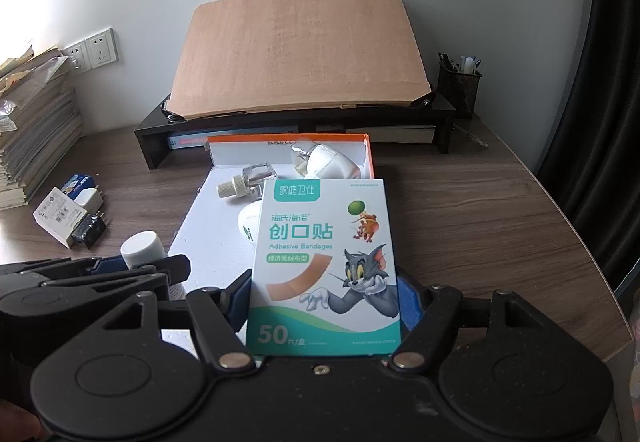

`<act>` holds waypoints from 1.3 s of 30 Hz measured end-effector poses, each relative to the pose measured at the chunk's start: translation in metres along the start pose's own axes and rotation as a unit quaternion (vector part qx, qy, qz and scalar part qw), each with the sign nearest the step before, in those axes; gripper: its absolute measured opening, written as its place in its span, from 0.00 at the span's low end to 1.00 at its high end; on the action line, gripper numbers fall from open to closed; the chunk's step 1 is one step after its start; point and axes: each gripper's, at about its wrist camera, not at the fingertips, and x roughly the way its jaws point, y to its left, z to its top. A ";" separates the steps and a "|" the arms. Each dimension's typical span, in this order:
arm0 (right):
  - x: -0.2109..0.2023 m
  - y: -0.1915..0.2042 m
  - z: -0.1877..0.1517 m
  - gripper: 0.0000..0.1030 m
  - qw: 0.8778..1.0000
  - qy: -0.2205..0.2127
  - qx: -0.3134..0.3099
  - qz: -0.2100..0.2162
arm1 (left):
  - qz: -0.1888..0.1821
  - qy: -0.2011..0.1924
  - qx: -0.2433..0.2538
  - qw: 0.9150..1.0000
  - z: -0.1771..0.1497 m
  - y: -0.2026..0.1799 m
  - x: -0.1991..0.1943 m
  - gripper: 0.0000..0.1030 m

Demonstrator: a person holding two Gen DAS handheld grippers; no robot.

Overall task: Organize rigid objects
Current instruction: 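Carry the pill bottle and bandage box over the white box with both grippers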

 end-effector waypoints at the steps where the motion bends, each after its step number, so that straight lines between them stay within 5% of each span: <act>1: 0.001 0.000 0.000 0.81 1.000 0.001 0.000 0.000 | 0.000 0.002 0.000 1.000 0.000 0.001 0.001 0.32; 39: 0.013 0.006 -0.001 0.81 1.000 0.023 0.001 0.000 | -0.011 0.017 0.000 1.000 0.001 0.008 0.006 0.32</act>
